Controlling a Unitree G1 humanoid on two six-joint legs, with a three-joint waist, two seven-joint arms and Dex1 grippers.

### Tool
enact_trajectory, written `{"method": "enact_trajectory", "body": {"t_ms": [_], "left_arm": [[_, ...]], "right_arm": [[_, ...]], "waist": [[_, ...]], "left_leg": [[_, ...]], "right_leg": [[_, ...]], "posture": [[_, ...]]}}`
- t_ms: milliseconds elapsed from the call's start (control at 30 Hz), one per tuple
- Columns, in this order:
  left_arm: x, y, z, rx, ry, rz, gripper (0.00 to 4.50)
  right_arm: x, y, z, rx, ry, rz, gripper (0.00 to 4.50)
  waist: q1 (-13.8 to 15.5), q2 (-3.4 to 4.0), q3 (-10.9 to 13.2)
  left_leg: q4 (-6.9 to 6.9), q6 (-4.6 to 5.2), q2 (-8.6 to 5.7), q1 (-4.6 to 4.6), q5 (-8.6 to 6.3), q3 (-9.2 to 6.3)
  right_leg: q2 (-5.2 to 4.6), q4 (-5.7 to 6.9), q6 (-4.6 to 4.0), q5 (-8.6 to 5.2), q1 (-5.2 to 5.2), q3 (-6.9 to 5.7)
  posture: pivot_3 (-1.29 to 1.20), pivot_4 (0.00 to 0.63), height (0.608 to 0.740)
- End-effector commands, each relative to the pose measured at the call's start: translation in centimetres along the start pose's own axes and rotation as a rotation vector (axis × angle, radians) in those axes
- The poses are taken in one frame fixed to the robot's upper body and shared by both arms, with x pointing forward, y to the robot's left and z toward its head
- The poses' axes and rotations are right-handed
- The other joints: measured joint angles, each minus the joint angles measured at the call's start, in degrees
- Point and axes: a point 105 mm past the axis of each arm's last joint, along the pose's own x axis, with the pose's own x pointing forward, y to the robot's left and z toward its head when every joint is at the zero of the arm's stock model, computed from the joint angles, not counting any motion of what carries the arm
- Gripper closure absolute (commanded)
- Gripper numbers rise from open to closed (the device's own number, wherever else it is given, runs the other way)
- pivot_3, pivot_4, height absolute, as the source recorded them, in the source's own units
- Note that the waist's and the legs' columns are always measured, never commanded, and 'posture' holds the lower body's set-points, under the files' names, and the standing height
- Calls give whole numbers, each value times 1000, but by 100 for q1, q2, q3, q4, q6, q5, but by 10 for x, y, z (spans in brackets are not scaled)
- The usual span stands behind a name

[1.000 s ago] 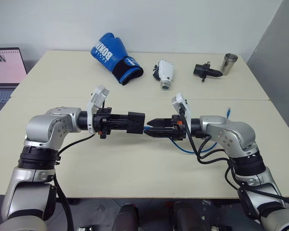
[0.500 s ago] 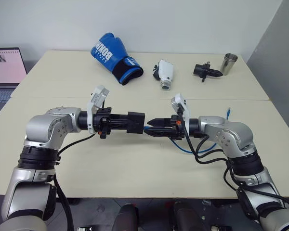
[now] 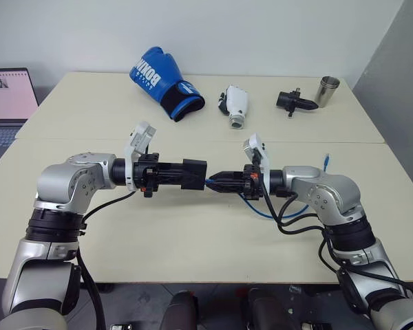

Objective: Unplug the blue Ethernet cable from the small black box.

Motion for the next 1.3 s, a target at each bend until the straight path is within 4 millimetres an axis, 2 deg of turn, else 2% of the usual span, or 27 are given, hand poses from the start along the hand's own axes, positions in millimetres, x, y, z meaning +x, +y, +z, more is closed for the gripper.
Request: {"method": "enact_trajectory", "body": {"t_ms": [33,300,500,600,900,967,1100,1167,1200,1300], "left_arm": [[-4,-6,13,59,-31,-12,3699],[-3,-7,14,51,-38,-28,3700],[-20,-2,27,67,-82,37,3700],[-36,4,32,85,-106,108,3700],[-42,5,18,99,-34,133,3701],[-42,7,20,94,-51,138,3701],[-32,6,22,86,-81,112,3701],[-25,4,21,74,-88,86,3701],[-23,4,21,70,-89,77,3701],[-16,3,18,58,-87,55,3702]], "right_arm": [[-1,4,10,-32,-26,12,4383],[-2,5,8,-33,-12,19,4447],[-19,-10,-8,-25,46,-48,4447],[-37,-23,-15,-6,58,-119,4452],[-56,-34,-7,-8,36,-181,4482],[-57,-31,-1,-11,21,-173,4483],[-49,-7,10,-23,-11,-76,4483],[-42,1,11,-37,-21,-50,3791],[-39,4,12,-41,-24,-44,3671],[-34,10,15,-46,-38,-29,2893]], "waist": [[0,0,0],[0,0,0],[0,0,0],[-1,0,0],[-1,0,0],[0,0,0],[1,0,1],[2,0,0],[3,0,0],[-8,0,1]], "left_leg": [[0,0,0,0,0,0],[0,0,0,0,0,0],[0,0,0,0,0,0],[0,0,0,0,0,0],[0,0,0,-2,0,0],[-1,0,0,-2,0,0],[0,0,1,-3,0,0],[0,0,0,-5,0,-1],[0,0,0,-5,0,-1],[0,0,0,-6,0,0]], "right_leg": [[0,0,0,0,0,0],[0,0,0,0,0,0],[0,0,0,0,0,0],[0,-1,0,0,0,-1],[0,-1,0,0,-2,0],[0,-1,0,0,-2,0],[0,-1,0,0,-2,0],[0,-2,0,0,-2,-1],[0,-3,0,0,-2,-1],[0,-2,0,0,-5,0]], "posture": [[0,150,740],[0,150,740],[0,150,740],[0,150,740],[0,150,740],[0,150,740],[0,150,740],[0,150,740],[0,150,740],[0,150,740]]}}
